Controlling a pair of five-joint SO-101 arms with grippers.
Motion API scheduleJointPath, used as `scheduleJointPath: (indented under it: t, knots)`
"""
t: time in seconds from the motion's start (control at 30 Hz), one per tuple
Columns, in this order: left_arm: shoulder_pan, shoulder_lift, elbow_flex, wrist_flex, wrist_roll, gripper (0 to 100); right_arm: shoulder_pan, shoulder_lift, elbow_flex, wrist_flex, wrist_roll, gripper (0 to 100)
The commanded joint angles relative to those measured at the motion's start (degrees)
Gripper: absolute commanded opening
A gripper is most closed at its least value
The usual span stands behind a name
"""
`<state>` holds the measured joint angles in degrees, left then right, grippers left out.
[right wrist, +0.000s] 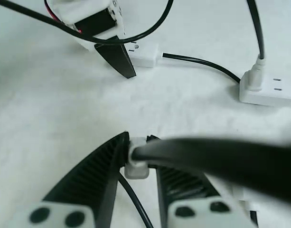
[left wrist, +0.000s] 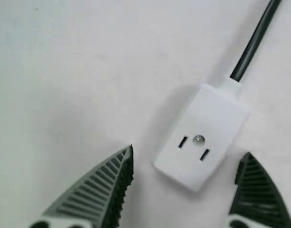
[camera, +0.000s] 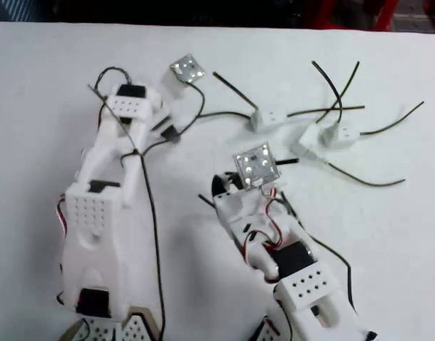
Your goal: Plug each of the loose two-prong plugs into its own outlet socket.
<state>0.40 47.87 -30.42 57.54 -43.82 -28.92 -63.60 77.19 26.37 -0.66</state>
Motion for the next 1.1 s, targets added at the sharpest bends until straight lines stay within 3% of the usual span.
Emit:
scheduleJointPath:
  t: [0.0,0.13,0.33,0.57,1.07]
  knots:
    - [-0.04,0.31,-3.52,-1.05,-0.44,25,0.13,-1.19,-0.62,-1.19,-0.53,1.7]
    - [0.04,0.04,-3.52,-1.05,-0.44,16,0.13,-1.19,-0.62,-1.19,-0.53,1.7]
    - [0.04,-0.04,-3.52,1.85,-0.44,15,0.13,-1.19,-0.62,-1.19,-0.53,1.7]
    - [1.01,-3.03,-4.22,10.29,-0.53,5,0.22,-1.19,-0.62,-1.19,-0.53,1.7]
    - [2.42,-15.60,-3.69,34.55,0.53,5,0.57,-1.27,-0.62,-1.80,-0.88,1.7]
